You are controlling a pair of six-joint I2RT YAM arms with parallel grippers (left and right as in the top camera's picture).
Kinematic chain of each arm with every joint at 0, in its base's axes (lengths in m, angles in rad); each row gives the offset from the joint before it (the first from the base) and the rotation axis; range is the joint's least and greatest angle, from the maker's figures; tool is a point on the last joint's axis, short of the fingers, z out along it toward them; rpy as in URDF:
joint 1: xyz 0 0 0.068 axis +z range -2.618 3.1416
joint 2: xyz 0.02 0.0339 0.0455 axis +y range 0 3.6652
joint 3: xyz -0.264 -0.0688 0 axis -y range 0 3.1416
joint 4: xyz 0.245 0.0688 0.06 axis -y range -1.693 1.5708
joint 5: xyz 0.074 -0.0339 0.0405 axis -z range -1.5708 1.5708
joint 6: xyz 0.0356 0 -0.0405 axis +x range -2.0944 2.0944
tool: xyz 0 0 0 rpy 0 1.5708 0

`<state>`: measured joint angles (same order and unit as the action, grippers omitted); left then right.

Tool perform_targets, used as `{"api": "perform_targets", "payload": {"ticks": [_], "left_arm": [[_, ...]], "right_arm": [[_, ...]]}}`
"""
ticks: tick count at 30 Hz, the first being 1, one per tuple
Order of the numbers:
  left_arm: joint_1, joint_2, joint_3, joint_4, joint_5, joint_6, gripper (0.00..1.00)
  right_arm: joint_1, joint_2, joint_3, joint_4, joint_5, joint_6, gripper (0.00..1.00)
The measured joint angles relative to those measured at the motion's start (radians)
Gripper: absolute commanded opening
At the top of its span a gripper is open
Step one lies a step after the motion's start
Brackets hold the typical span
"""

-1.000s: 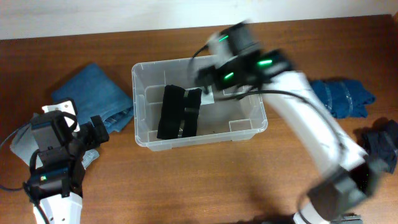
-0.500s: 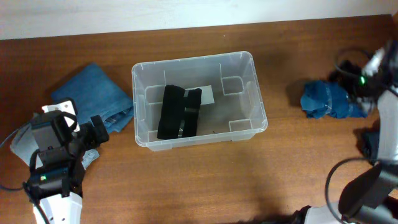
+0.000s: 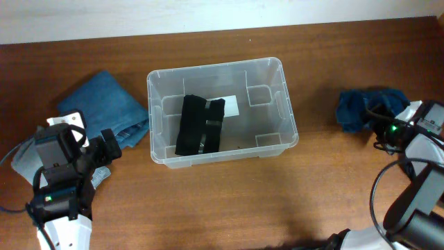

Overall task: Pack container
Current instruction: 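Move the right gripper back and grasp the dark teal garment, then place the teal garment into the bin beside the black one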

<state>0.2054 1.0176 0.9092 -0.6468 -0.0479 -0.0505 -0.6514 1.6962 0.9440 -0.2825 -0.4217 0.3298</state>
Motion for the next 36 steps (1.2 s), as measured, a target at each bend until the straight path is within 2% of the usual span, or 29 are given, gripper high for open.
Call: {"api": "perform_targets", "payload": {"ticks": [5, 6, 7, 8, 9, 11, 12, 20, 25, 30, 36], "left_arm": [[0.000, 0.000, 0.000, 0.000, 0.014, 0.000, 0.99], [0.000, 0.000, 0.000, 0.000, 0.015, 0.000, 0.99], [0.000, 0.000, 0.000, 0.000, 0.015, 0.000, 0.99], [0.000, 0.000, 0.000, 0.000, 0.015, 0.000, 1.00], [0.000, 0.000, 0.000, 0.000, 0.015, 0.000, 0.99], [0.000, 0.000, 0.000, 0.000, 0.016, 0.000, 0.99], [0.000, 0.000, 0.000, 0.000, 0.018, 0.000, 1.00], [0.000, 0.000, 0.000, 0.000, 0.019, 0.000, 0.99], [0.000, 0.000, 0.000, 0.000, 0.019, 0.000, 0.99], [0.000, 0.000, 0.000, 0.000, 0.019, 0.000, 0.99], [0.000, 0.000, 0.000, 0.000, 0.019, 0.000, 0.99]], "right_arm": [[0.029, 0.087, 0.000, 0.078, -0.012, 0.025, 0.99], [0.032, 0.102, 0.000, 0.092, -0.015, 0.026, 0.95], [0.032, 0.108, 0.003, 0.111, -0.023, 0.034, 0.85], [0.031, 0.113, 0.004, 0.117, -0.026, 0.036, 0.69], [0.031, 0.117, 0.004, 0.123, -0.028, 0.038, 0.45], [0.031, 0.133, 0.004, 0.123, -0.039, 0.042, 0.12], [0.031, 0.138, 0.004, 0.125, -0.050, 0.040, 0.04], [0.025, 0.132, 0.014, 0.084, -0.159, 0.034, 0.04], [0.052, 0.030, 0.082, -0.164, -0.198, -0.049, 0.04], [0.182, -0.182, 0.286, -0.437, -0.202, -0.210, 0.04], [0.451, -0.324, 0.429, -0.593, -0.194, -0.412, 0.04]]}}
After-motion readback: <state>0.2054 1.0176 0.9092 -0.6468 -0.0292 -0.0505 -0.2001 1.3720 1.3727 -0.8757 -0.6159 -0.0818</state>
